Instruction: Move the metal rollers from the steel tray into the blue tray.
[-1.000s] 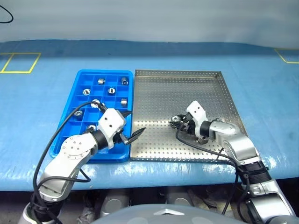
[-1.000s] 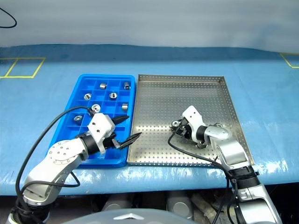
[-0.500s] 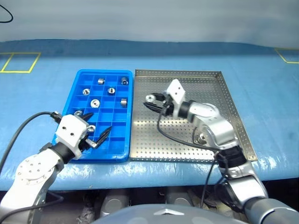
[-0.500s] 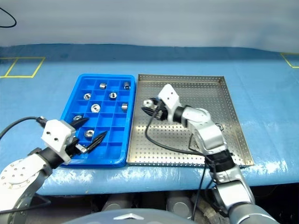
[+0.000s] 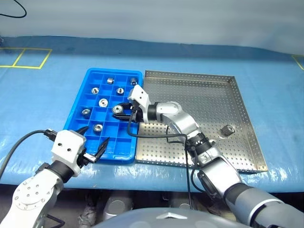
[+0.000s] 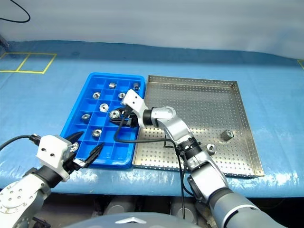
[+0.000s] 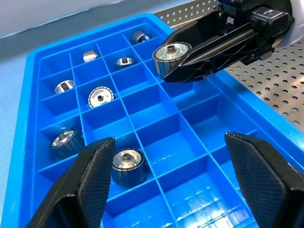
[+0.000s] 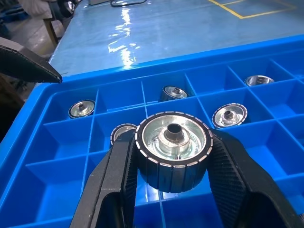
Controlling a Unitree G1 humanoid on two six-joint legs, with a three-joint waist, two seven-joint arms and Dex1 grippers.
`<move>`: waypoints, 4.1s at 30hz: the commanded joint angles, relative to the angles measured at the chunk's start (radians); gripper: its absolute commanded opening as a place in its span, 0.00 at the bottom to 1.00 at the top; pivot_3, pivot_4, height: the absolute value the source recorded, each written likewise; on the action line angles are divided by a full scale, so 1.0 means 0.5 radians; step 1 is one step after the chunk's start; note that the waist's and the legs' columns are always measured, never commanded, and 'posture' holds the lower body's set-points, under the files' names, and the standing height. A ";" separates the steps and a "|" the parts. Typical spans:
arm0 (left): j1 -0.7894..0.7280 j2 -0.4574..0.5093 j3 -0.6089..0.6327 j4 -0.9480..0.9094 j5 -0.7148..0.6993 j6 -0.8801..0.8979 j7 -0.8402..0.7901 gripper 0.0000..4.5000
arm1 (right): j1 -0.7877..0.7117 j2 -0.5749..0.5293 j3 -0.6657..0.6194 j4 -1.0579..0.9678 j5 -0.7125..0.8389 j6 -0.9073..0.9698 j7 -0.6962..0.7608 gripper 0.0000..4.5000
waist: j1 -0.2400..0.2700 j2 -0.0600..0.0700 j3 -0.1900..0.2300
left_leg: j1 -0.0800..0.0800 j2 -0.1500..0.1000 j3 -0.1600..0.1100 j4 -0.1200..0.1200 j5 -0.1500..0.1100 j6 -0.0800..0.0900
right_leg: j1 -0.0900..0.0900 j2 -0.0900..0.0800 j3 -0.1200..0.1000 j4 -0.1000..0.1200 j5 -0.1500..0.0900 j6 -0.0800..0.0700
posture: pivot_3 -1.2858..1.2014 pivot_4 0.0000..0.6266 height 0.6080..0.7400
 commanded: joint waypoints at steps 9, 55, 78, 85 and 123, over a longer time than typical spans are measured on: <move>0.001 0.001 -0.016 -0.106 0.016 -0.013 0.057 0.90 | -0.261 0.222 -0.107 0.529 -0.074 -0.246 0.009 0.39 | 0.004 0.001 0.000 | 0.001 0.001 -0.015 -0.013 0.007 -0.012 | -0.001 0.002 -0.009 0.001 -0.005 -0.009 | 0.60 0.24 1.00; -1.205 -0.023 -0.896 0.798 0.008 -0.198 -0.330 0.90 | 1.431 -1.203 -0.902 -1.845 0.044 0.900 -0.351 0.72 | -0.260 0.009 0.004 | 0.002 0.004 -0.004 -0.001 0.000 0.003 | 0.005 0.019 0.005 0.002 0.001 0.004 | 0.41 0.24 1.00; -1.205 -0.006 -0.866 0.867 0.035 -0.251 -0.370 0.90 | 1.541 -1.164 -0.880 -1.710 0.150 0.916 -0.507 0.53 | -0.373 0.009 0.004 | 0.005 0.003 0.024 0.010 -0.009 0.020 | 0.002 0.024 0.041 0.001 0.005 0.025 | 0.41 0.24 1.00; -1.190 -0.002 -0.854 0.858 0.031 -0.253 -0.356 0.90 | 1.508 -1.170 -0.869 -1.698 0.153 0.905 -0.518 0.37 | -0.368 0.009 0.004 | 0.004 0.003 0.026 0.010 -0.011 0.022 | 0.001 0.024 0.043 -0.001 0.008 0.023 | 0.41 0.24 1.00; 0.178 -0.051 0.106 -0.112 0.023 0.006 0.086 0.90 | 0.323 -0.419 0.157 -0.838 0.074 0.393 0.046 0.37 | 0.052 0.002 0.004 | -0.004 -0.002 -0.003 0.008 -0.002 0.004 | 0.002 -0.003 -0.001 -0.001 -0.004 -0.007 | 0.60 0.24 1.00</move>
